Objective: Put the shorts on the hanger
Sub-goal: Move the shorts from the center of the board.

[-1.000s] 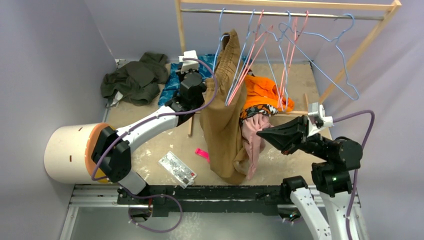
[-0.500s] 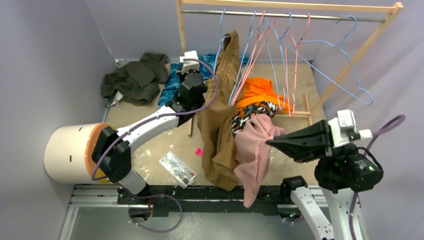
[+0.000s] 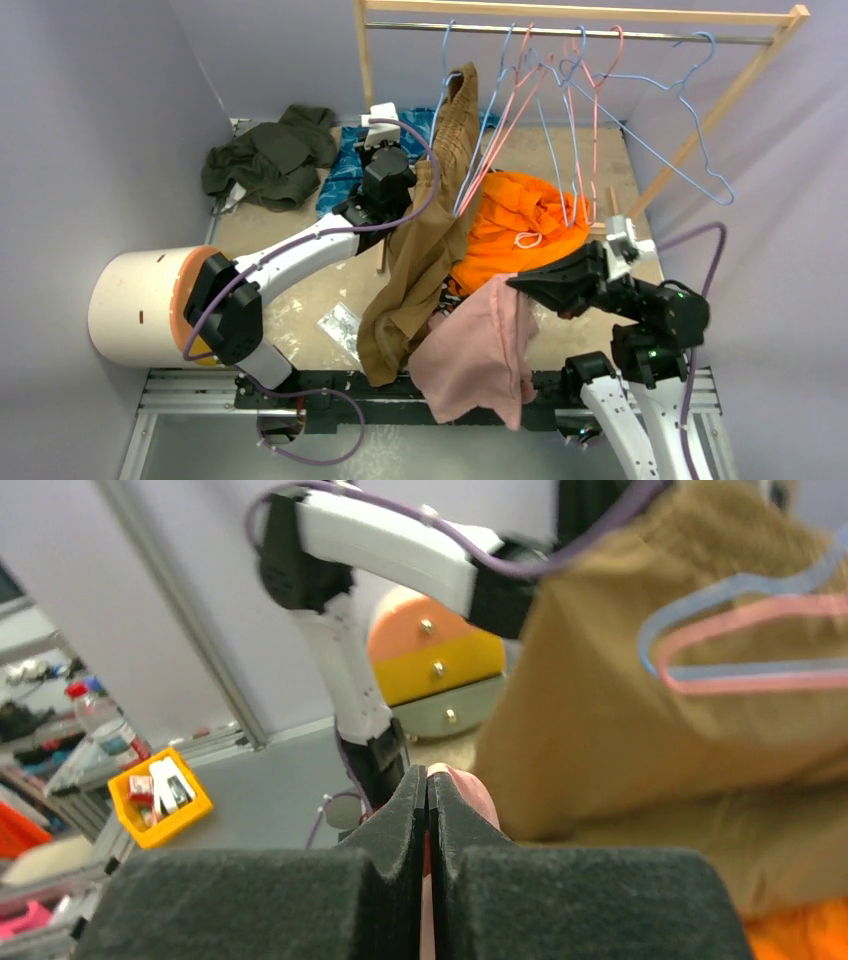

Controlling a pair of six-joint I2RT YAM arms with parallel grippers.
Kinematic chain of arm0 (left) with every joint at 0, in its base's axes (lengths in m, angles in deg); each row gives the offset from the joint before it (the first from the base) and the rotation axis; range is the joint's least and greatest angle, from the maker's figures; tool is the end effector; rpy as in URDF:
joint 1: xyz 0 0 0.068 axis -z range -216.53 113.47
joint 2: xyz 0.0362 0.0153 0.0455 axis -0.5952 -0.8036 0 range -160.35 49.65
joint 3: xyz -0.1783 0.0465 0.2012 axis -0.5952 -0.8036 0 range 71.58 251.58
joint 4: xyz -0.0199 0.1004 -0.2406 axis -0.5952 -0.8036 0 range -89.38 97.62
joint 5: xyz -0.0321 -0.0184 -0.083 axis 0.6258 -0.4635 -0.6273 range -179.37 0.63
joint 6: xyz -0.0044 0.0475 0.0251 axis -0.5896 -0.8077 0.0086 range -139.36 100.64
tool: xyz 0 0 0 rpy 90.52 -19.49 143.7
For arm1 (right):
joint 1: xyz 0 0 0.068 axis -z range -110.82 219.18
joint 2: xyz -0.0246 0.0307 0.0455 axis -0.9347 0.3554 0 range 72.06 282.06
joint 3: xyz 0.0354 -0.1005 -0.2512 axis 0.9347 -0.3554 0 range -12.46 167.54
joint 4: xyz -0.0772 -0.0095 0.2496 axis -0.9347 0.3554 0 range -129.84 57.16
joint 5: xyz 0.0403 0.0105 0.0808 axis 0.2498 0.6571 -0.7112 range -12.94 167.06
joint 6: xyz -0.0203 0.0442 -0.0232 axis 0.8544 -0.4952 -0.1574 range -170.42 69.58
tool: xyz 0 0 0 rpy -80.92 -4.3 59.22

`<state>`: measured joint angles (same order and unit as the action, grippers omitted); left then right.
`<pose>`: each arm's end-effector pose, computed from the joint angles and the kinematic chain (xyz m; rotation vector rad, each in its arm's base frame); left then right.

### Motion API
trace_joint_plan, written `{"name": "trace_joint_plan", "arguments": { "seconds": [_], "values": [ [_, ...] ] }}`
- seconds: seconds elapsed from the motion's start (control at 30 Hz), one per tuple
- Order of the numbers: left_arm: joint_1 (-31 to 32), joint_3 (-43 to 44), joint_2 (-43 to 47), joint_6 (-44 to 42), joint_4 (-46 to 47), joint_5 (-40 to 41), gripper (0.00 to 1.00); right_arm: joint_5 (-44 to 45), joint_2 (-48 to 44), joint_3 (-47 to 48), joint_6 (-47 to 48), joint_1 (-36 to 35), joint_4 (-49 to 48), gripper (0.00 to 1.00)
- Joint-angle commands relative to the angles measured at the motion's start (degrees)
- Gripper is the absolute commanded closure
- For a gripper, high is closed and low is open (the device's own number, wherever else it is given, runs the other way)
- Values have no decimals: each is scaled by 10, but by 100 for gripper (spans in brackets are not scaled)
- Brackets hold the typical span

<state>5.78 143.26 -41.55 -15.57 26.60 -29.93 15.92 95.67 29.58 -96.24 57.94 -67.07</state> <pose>0.2931 -0.2254 0.3512 -0.2804 1.5537 0.1888 0.0480 0.0413 0.4188 -0.8157 1.0400 1.2693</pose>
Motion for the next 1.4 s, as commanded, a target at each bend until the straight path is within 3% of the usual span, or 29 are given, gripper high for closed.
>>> {"name": "trace_joint_plan", "arguments": {
  "seconds": [0.0,0.17,0.23,0.4,0.63,0.77,1.13,1.37],
  "values": [
    [-2,-9,-21,-35,-47,62,100,73,-8,-20,99,-2,153,100],
    [-1,-12,-21,-38,-43,64,100,141,12,4,142,-2,239,40],
    [-2,-13,-21,-37,-41,64,100,182,17,9,152,-2,264,24],
    [-1,-21,-16,-36,-39,63,100,287,39,9,165,-2,327,22],
    [-3,-38,-5,-34,-33,64,100,364,40,-16,149,-2,368,20],
    [-2,-43,-5,-28,-34,62,100,371,20,-41,114,-2,373,2],
    [-2,-42,-5,-20,-37,58,100,402,3,-84,53,-2,461,1],
    [-2,-39,0,-11,-41,31,100,416,24,-153,-49,-2,364,3]
  ]
}}
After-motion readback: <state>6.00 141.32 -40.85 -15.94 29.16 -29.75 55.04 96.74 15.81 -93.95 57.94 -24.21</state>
